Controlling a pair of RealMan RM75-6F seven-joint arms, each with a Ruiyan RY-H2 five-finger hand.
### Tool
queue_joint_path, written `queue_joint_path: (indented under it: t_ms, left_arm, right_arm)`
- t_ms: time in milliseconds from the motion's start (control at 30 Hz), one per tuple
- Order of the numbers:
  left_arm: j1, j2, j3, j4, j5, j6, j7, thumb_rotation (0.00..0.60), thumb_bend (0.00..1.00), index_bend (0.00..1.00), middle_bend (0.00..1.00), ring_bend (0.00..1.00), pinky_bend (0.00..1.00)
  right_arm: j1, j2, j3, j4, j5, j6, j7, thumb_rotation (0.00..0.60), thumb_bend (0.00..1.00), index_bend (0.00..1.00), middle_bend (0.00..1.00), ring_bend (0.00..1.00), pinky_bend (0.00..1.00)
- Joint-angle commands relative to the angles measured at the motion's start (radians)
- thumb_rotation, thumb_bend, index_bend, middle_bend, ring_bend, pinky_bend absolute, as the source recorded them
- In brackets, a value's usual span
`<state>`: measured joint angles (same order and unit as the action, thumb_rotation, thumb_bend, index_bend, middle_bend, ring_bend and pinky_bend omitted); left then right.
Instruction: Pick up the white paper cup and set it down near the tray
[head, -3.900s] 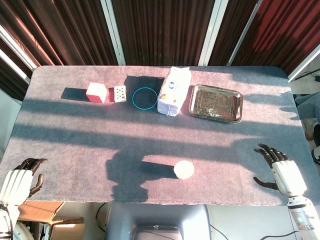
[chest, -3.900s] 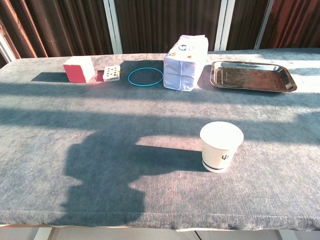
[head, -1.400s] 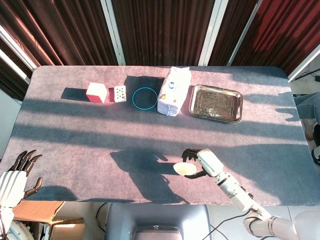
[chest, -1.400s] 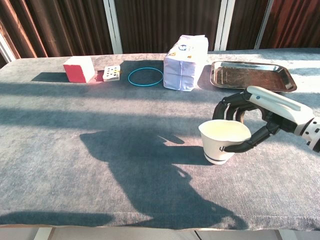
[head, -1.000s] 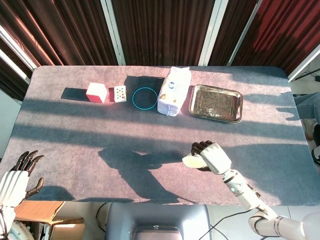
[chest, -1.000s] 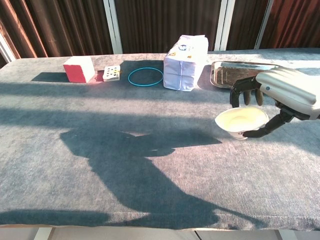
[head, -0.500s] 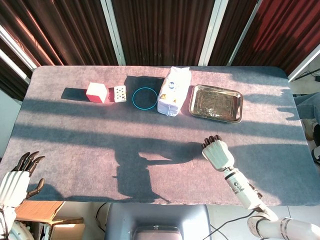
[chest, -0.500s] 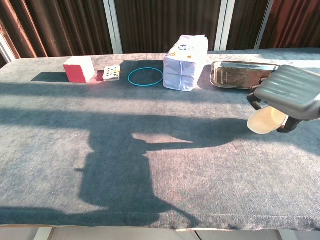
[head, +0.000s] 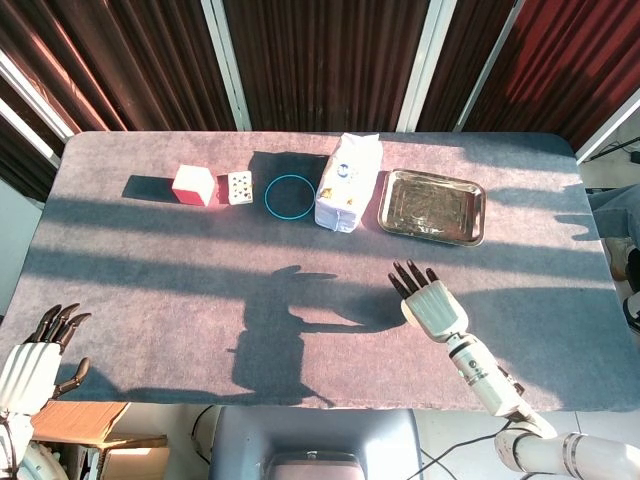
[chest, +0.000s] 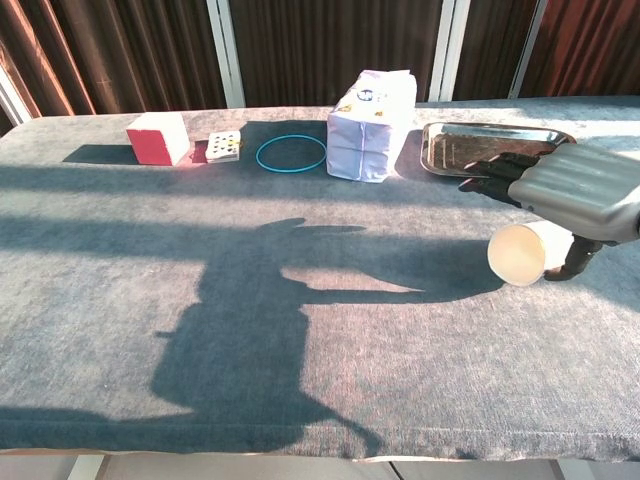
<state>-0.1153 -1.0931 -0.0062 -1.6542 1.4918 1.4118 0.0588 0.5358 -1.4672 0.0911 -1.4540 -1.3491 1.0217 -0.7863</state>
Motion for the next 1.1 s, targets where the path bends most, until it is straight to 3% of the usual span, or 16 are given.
queue_joint_path:
  t_ms: [33,167,267,500,700,933,1100]
  left_arm:
    - [0.0,0.0,0.0,0.0,0.0,0.0,-0.001,0.6,0.41,0.19,0.09,0.03,0.37]
    - [0.0,0.001,0.0,-0.001,-0.002,0.0,-0.003,0.6,0.41,0.19,0.09,0.03,0.37]
    - [0.0,0.002,-0.002,-0.002,-0.005,-0.001,-0.003,0.6,0.41,0.19,0.09,0.03,0.37]
    - [-0.001,0.002,-0.001,-0.005,-0.01,-0.007,0.002,0.6,0.41,0.19,0.09,0.03,0.37]
    - [-0.001,0.002,-0.001,-0.006,-0.011,-0.007,0.004,0.6,0.41,0.19,0.09,0.03,0.38]
    - [0.0,0.003,-0.001,-0.007,-0.011,-0.006,0.003,0.6,0.41,0.19,0.09,0.03,0.38]
    - [0.0,0.005,-0.001,-0.008,-0.012,-0.007,0.002,0.6,0.41,0.19,0.09,0.03,0.38]
  right_arm:
    - [0.0,0.031,-0.003,0.014,-0.018,-0.01,0.158,0.6,0.17,0.0,0.0,0.0,0.35]
    - [0.011,0.071,-0.011,0.038,0.0,-0.074,0.279,0.6,0.17,0.01,0.0,0.0,0.35]
    - [0.018,0.092,-0.015,0.071,0.015,-0.117,0.362,0.6,0.16,0.07,0.02,0.0,0.35]
    - [0.03,0.078,-0.022,0.158,0.008,-0.148,0.473,0.6,0.17,0.29,0.2,0.12,0.37]
    - [0.032,0.038,-0.033,0.227,-0.022,-0.131,0.527,0.6,0.17,0.5,0.33,0.29,0.5]
    - [0.035,0.011,-0.048,0.27,-0.056,-0.118,0.563,0.6,0.16,0.55,0.37,0.33,0.54]
    - [0.027,-0.025,-0.066,0.338,-0.126,-0.046,0.619,0.6,0.2,0.66,0.45,0.42,0.62]
